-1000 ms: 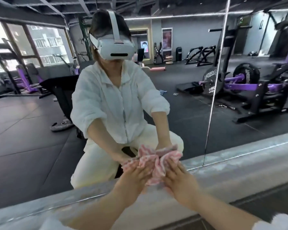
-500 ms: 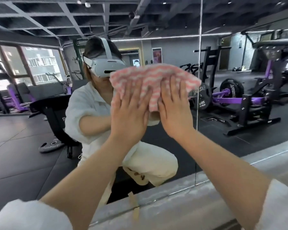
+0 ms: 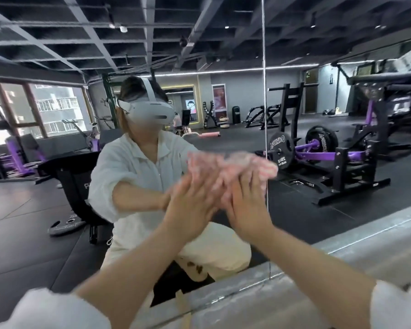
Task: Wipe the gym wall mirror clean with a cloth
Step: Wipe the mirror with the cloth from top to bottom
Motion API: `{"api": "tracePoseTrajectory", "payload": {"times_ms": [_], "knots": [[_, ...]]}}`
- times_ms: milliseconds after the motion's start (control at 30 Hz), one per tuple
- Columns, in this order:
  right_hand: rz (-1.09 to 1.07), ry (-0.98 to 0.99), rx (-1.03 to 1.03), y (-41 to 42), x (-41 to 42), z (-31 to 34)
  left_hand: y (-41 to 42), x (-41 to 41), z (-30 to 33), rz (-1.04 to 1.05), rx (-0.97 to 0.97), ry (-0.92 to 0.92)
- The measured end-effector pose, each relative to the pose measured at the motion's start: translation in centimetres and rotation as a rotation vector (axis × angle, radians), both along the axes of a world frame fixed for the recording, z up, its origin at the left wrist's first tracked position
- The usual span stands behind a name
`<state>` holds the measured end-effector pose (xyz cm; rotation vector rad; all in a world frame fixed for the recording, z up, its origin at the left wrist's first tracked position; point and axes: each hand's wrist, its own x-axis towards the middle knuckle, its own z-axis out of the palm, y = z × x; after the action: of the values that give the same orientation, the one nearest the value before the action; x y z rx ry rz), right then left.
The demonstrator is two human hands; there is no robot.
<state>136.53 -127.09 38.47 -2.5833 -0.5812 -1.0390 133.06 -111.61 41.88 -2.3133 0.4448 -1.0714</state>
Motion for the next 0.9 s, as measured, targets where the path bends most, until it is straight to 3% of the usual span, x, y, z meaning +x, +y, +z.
{"api": "tracePoseTrajectory", "payload": {"times_ms": [67,167,300,533,800,900], "knots": [[-0.047,-0.087,0.110,0.3,0.9,6.1,-0.9,0.8,6.0,0.034,0.011,-0.118],[-0.070,-0.066,0.166,-0.5,2.2,13.8,-2.1,1.3,14.0,0.098,0.002,-0.168],[-0.081,-0.107,0.234,-1.1,2.9,18.3,-3.5,2.1,18.1,0.101,-0.073,-0.205],[-0.047,-0.267,0.144,-1.9,4.0,11.4,-3.0,3.4,10.8,-0.083,-0.018,-0.211],[-0.046,-0.253,-0.093,-2.2,2.6,-0.8,-2.4,2.0,1.1,-0.096,0.076,0.038],[-0.078,-0.102,-0.200,-2.5,1.6,-5.9,-2.3,1.6,-3.4,-0.150,0.083,0.176]]}}
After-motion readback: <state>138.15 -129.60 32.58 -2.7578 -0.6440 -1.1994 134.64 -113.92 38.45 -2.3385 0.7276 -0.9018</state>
